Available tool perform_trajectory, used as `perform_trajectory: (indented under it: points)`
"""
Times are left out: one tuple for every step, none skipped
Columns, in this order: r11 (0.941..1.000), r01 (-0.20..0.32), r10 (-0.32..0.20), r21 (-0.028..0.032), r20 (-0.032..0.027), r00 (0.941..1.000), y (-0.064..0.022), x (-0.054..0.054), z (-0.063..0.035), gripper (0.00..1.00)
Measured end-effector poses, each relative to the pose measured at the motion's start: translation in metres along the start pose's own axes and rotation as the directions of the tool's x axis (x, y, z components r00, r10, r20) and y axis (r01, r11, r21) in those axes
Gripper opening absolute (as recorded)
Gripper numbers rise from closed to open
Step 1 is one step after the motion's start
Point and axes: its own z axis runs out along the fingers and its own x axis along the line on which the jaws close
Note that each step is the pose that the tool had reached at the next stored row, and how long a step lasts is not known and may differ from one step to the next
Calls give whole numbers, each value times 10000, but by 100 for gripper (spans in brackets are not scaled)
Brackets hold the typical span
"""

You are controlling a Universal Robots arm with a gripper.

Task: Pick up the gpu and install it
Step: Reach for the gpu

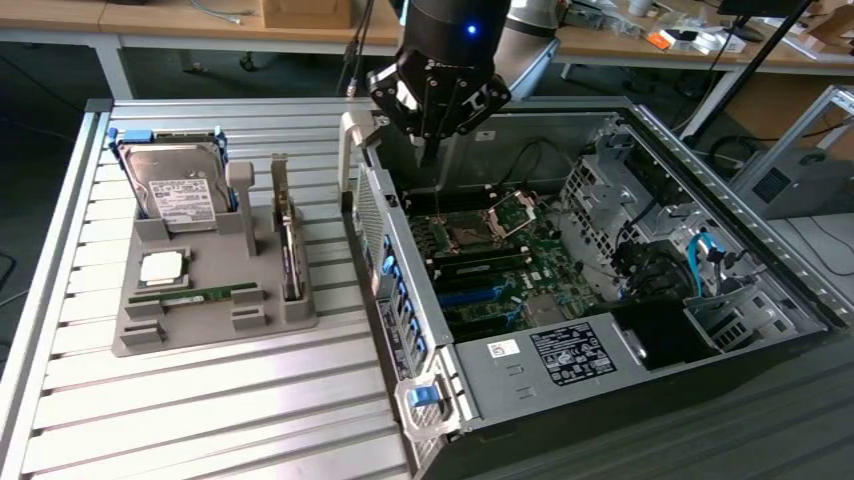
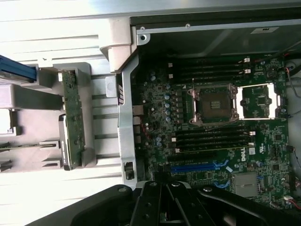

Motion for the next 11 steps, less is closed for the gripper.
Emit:
perform_trajectory:
  points:
    - [10000,1,-1,-1,0,10000,0,1,0,11]
    - [10000,0,0,0,0,10000,0,3,0,11]
    - [10000,0,0,0,0,10000,0,6,0,11]
    - [10000,0,0,0,0,10000,-1,8,0,11]
    - [10000,0,0,0,0,10000,-1,9,0,11]
    - [10000,0,0,0,0,10000,-1,11,0,11]
    - [10000,0,0,0,0,10000,-1,17,-1,11]
    - [10000,0,0,0,0,10000,-2,22,0,11]
    - [10000,0,0,-1,0,10000,-2,27,0,11]
    - [10000,0,0,-1,0,10000,-2,31,-1,11]
    - [10000,0,0,-1,0,10000,-3,36,-1,11]
